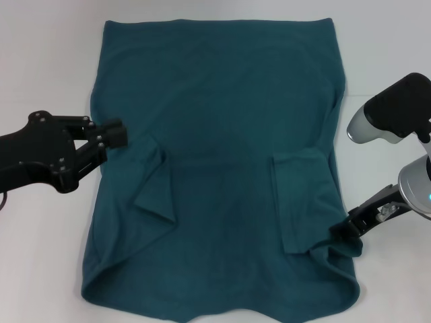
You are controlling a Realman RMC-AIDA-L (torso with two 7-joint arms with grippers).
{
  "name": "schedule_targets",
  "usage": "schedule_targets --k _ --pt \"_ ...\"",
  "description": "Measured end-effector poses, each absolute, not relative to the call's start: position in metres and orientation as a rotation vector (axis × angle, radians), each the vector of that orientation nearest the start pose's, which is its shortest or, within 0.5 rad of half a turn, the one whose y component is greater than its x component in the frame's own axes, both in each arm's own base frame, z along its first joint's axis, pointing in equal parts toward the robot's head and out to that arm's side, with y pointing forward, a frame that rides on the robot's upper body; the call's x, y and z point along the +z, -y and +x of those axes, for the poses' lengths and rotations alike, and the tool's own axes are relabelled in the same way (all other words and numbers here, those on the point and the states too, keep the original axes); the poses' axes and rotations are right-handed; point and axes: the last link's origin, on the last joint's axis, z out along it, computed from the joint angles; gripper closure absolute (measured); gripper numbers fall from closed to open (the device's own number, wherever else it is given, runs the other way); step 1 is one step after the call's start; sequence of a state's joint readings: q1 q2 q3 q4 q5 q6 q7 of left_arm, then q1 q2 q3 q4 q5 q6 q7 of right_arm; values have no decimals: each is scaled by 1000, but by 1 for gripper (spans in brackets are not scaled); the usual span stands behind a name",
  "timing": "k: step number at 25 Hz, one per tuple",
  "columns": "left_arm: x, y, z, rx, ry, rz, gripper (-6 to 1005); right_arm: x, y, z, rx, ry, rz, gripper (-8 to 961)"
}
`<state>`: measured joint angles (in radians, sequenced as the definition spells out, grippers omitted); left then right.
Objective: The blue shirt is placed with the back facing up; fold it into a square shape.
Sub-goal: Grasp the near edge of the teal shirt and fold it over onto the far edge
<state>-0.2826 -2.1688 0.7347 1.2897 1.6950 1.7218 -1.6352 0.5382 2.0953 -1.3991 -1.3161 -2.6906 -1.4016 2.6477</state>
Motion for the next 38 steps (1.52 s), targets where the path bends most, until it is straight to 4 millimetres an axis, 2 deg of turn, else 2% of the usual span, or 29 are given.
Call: schedule_targets --k 10,13,24,29,38 --pt "87 -295 -216 -911 397 -2527 903 -6 -364 211 -507 -989 -2396 413" --pt "87 -295 -216 -911 397 -2526 903 -9 -365 212 -522 -994 -2401 342" --pt "87 -294 -217 -909 402 -2525 903 -14 -367 211 -525 -971 -2405 397" --pt "87 -294 -217 -908 403 -2524 904 -17 -367 213 -539 -979 -2407 620" --pt "89 -294 -219 -906 408 -2516 904 -21 -369 213 -534 -957 -2407 775"
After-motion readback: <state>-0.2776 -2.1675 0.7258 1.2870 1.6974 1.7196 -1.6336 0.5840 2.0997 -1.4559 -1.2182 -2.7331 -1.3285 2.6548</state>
